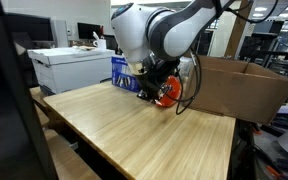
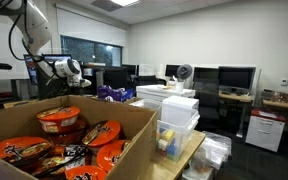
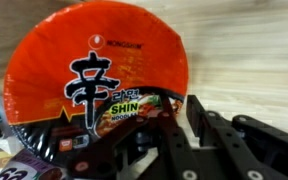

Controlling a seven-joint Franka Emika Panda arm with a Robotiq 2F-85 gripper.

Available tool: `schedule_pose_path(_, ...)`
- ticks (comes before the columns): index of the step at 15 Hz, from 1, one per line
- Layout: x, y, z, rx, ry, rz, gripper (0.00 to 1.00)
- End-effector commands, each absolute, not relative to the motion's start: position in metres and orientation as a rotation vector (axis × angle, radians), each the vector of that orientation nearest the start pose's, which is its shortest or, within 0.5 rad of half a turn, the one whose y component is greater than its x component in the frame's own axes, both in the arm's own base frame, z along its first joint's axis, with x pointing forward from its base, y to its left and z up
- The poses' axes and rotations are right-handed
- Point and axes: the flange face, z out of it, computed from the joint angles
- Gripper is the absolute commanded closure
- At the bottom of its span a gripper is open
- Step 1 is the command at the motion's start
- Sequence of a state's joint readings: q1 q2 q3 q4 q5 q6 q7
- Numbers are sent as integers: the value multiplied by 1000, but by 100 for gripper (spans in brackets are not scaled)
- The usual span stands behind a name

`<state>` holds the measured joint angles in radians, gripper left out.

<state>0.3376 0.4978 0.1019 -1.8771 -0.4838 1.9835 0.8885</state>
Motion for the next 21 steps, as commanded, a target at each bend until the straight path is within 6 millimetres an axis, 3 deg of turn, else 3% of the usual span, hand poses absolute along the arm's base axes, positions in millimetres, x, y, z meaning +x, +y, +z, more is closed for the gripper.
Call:
schedule_pose_path(1,544,218,218,2697,-184,-161,96)
schedule_pose_path(21,544,226,211,2766,-101,-222,96)
